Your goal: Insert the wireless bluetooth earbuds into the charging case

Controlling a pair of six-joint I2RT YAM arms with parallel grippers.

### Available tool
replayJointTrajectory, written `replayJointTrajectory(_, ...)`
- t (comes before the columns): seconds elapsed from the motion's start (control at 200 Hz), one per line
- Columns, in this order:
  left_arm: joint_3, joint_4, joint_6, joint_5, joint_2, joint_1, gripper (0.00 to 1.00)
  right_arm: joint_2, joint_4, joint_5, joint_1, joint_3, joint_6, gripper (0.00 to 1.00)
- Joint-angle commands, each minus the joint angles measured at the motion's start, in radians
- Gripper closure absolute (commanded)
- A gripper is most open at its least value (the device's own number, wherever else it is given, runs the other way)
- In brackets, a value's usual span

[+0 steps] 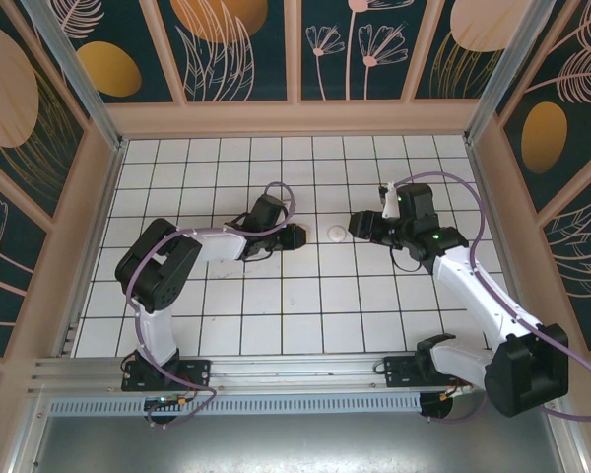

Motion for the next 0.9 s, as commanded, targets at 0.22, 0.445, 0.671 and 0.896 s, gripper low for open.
replayJointTrajectory(0.22,0.034,-0.103,0.025,-0.078,-0.027,0.042,0.52,-0.004,0.006,0.046,-0.006,-0.011,0.0,0.46)
replayJointTrajectory(0.445,-0.009,-0.177,0.067,-0.177,-0.158,0.103,0.26,-0.03,0.062,0.182,-0.009,-0.034,-0.004,0.01)
replayJointTrajectory(0.671,-0.141,-0.223,0.14,-0.428,-0.455,0.214,0.02,-0.075,0.291,0.455,-0.044,-0.172,-0.066,0.01)
replayJointTrajectory(0.896,-0.404,-0.042,0.157,-0.75,-0.778,0.342,0.01,-0.066,0.524,0.574,-0.125,-0.311,-0.171,0.01)
